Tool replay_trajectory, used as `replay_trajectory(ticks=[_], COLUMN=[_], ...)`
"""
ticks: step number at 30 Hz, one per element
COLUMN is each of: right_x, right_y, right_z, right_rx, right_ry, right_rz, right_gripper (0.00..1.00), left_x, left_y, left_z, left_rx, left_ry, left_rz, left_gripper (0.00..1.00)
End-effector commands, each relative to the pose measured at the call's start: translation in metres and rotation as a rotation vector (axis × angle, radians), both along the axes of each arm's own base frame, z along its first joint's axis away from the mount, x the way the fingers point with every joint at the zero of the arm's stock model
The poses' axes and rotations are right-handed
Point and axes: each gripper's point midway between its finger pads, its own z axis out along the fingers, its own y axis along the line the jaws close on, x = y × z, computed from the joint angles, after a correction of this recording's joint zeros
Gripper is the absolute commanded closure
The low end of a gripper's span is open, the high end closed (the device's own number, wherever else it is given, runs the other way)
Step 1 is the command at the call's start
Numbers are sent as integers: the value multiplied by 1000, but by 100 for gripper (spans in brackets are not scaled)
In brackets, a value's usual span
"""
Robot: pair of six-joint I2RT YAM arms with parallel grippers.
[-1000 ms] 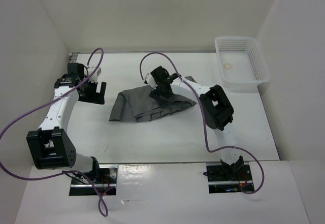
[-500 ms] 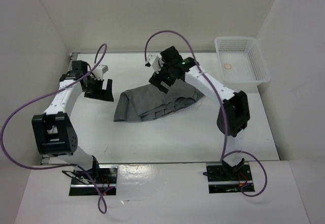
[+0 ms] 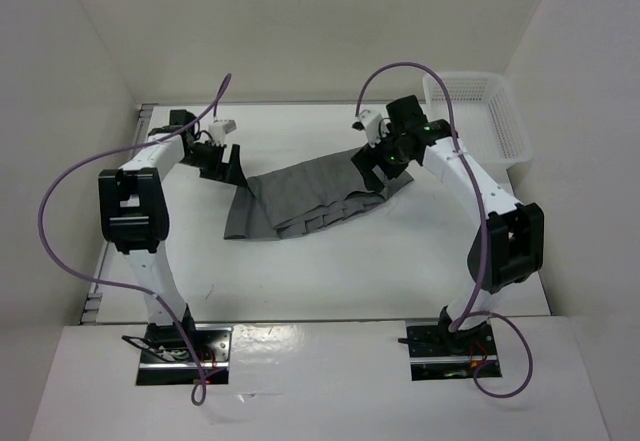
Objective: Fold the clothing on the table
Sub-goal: Fold the skirt
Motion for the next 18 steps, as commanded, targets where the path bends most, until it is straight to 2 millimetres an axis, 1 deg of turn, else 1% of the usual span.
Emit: replay_trajectory(ticks=[1, 2, 3, 4, 5, 6, 7, 8, 9, 10, 11, 12, 13, 14, 15, 16, 18], right_x=[-5, -5, -4, -4, -5, -4, -4, -2, -2, -1, 2, 2, 4, 4, 5, 7, 7], right_y=[-15, -14, -18, -18, -20, -23, -23, -23, -22, -22, -23, -23, -22, -22, -24, -23, -23], right_z=[26, 27, 27, 27, 25, 25, 25, 29, 24, 21, 25, 22, 25, 25, 21, 24, 25], right_rx=[58, 65, 65, 65, 54, 54, 54, 57, 57, 55, 51, 48, 51, 51, 41, 44, 44], right_ry=[-28, -26, -26, -26, -20, -20, -20, -29, -14, -5, -19, -10, -19, -19, -13, -21, -21], right_rz=[-47, -42, -53, -53, -59, -68, -68, -68, -76, -76, -81, -81, -81, -81, -86, -86, -86], right_gripper=[0, 0, 0, 0, 0, 0, 0, 0, 0, 0, 0, 0, 0, 0, 0, 0, 0], left_x=[18, 23, 26, 29, 28, 31, 32, 34, 37, 38, 37, 41, 37, 41, 38, 41, 37], left_y=[-5, -1, 0, -2, -1, 2, 2, -1, -1, -6, -5, -5, -10, -12, -13, -17, -21], left_z=[-1, -7, -11, -12, -21, -19, -25, -31, -27, -30, -37, -34, -41, -40, -40, -42, -47], left_rx=[-13, 11, 20, 29, 36, 51, 51, 63, 64, 63, 71, 72, 70, 61, 52, 55, 28], left_ry=[-69, -69, -70, -74, -55, -62, -58, -58, -69, -66, -51, -62, -39, -41, -29, -36, -7], left_rz=[-59, -49, -46, -52, -49, -43, -43, -49, -49, -61, -58, -58, -71, -74, -77, -94, -104], left_gripper=[8, 8, 8, 8, 8, 8, 9, 9, 9, 9, 9, 11, 12, 14, 16, 18, 20])
